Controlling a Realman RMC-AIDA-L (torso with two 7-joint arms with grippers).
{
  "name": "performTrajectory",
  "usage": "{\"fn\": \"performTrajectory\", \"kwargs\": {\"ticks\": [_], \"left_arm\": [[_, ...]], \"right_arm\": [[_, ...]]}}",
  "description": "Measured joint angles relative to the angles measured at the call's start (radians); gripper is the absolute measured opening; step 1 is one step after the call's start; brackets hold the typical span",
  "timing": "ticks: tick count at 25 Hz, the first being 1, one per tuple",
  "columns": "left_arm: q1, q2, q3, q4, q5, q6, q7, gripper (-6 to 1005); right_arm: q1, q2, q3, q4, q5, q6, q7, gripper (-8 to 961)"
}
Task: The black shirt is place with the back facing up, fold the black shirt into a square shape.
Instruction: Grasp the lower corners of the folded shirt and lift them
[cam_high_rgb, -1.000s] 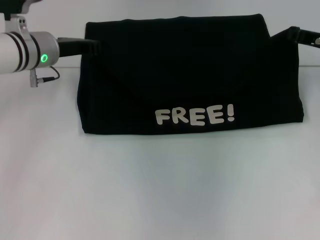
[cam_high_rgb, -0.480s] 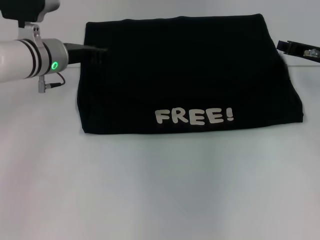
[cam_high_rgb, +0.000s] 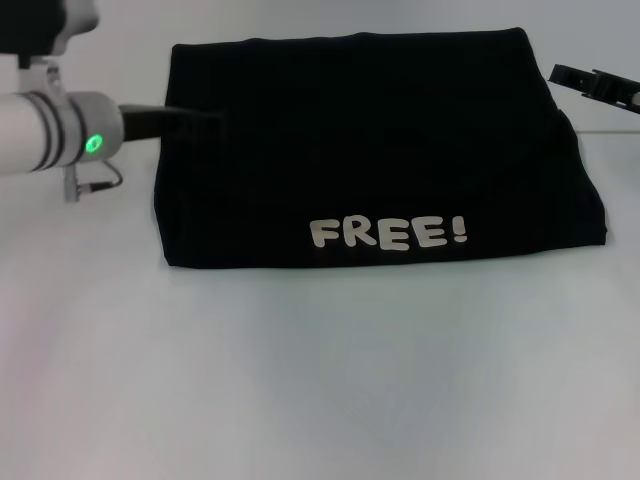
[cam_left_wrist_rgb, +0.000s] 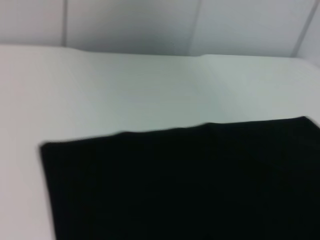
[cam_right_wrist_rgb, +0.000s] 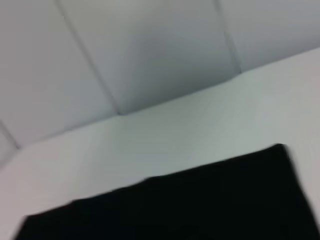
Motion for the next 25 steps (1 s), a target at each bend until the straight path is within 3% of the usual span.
{"fn": "performTrajectory", "kwargs": {"ticks": [5,9,19,25], "left_arm": [[0.115,-0.032,0.012,0.22,-0.038,0.355,-0.081,780],[0.183,-0.044,0.013,0.323,-0.043,0.512,-0.127,807],[0.284,-0.032,0.054,0.331,-0.024,0.54,-0.255,811],[0.294,-0.035,0.064,0.274,-0.022,0.491,-0.326,811]], "right_arm": [[-0.064,-0.026,-0.031,-0.028,0.001,-0.217,0.01,621],[-0.108,-0.034,-0.106,-0.046,-0.003,-0.304,0.044,628],[-0.155,-0.037,-0.198,-0.105,-0.006,-0.359,0.132,627],[-0.147,-0.048,-0.205,-0.106,-0.01,-0.356,0.138,630]]}}
